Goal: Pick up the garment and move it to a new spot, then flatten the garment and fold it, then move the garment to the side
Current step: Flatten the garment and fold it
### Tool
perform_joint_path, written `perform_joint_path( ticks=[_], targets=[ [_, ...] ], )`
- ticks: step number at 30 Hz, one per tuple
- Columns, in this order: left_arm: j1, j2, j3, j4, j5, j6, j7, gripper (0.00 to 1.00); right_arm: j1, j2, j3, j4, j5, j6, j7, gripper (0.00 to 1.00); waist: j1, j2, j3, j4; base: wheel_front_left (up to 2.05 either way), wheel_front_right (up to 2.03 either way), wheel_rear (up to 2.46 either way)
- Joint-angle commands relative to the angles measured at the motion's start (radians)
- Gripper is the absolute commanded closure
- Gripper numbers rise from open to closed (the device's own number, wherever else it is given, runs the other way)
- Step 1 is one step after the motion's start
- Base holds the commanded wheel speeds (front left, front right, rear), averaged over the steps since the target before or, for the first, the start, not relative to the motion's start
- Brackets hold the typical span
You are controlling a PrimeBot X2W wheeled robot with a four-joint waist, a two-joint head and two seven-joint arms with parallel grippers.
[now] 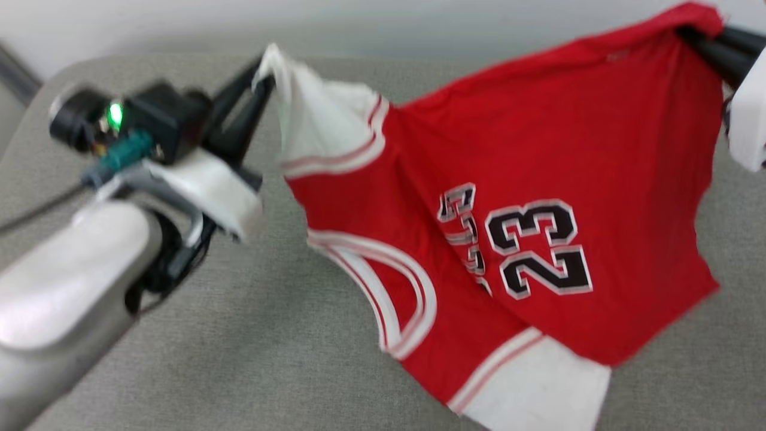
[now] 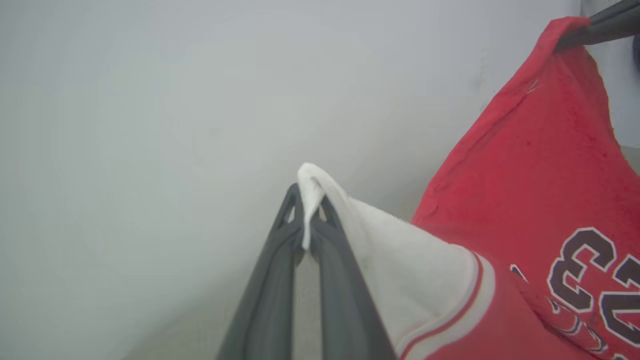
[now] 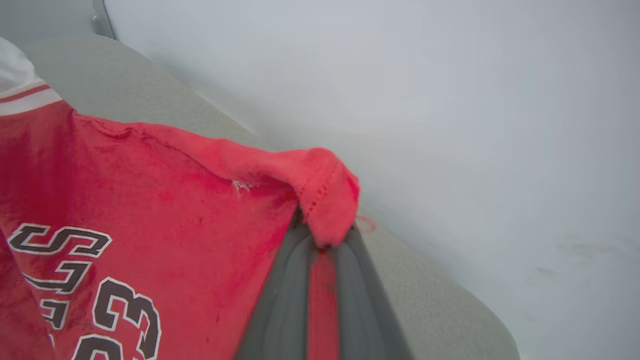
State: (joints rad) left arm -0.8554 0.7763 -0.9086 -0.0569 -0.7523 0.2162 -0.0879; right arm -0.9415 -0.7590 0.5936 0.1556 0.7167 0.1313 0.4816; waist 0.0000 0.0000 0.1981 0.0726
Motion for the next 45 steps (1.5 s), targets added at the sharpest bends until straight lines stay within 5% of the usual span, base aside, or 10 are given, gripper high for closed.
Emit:
perform_joint_path(
  ticks=[1, 14, 28, 34, 45],
  targets=[
    [-0.058, -0.021, 0.012, 0.020, 0.005, -0.018, 0.007, 1.00, -0.032, 0.013, -0.023, 0.004, -0.026, -0.001, -0.012, 1.00, 0.0000, 0.0000, 0.040, -0.018, 0.00, 0.00, 0.00],
    [-0.633, -0.211, 0.087, 0.392, 0.088, -0.183, 0.020, 1.00, -0.397, 0.176, -0.172, 0.147, -0.257, -0.001, -0.025, 1.00, 0.0000, 0.0000, 0.224, -0.039, 0.00, 0.00, 0.00],
    [-1.066, -0.312, 0.133, 0.657, 0.141, -0.268, -0.021, 1.00, -0.833, 0.268, -0.148, 0.357, -0.379, -0.001, -0.081, 1.00, 0.0000, 0.0000, 0.372, -0.027, 0.00, 0.00, 0.00],
    [-1.077, -0.333, 0.123, 0.737, 0.134, -0.294, -0.062, 1.00, -0.872, 0.289, -0.071, 0.473, -0.355, -0.001, -0.140, 1.00, 0.0000, 0.0000, 0.415, -0.021, 0.00, 0.00, 0.00],
    [-0.820, -0.368, 0.064, 0.872, 0.098, -0.328, -0.156, 1.00, -0.652, 0.316, 0.144, 0.638, -0.233, -0.001, -0.300, 1.00, 0.0000, 0.0000, 0.379, -0.019, 0.00, 0.00, 0.00]
  ],
)
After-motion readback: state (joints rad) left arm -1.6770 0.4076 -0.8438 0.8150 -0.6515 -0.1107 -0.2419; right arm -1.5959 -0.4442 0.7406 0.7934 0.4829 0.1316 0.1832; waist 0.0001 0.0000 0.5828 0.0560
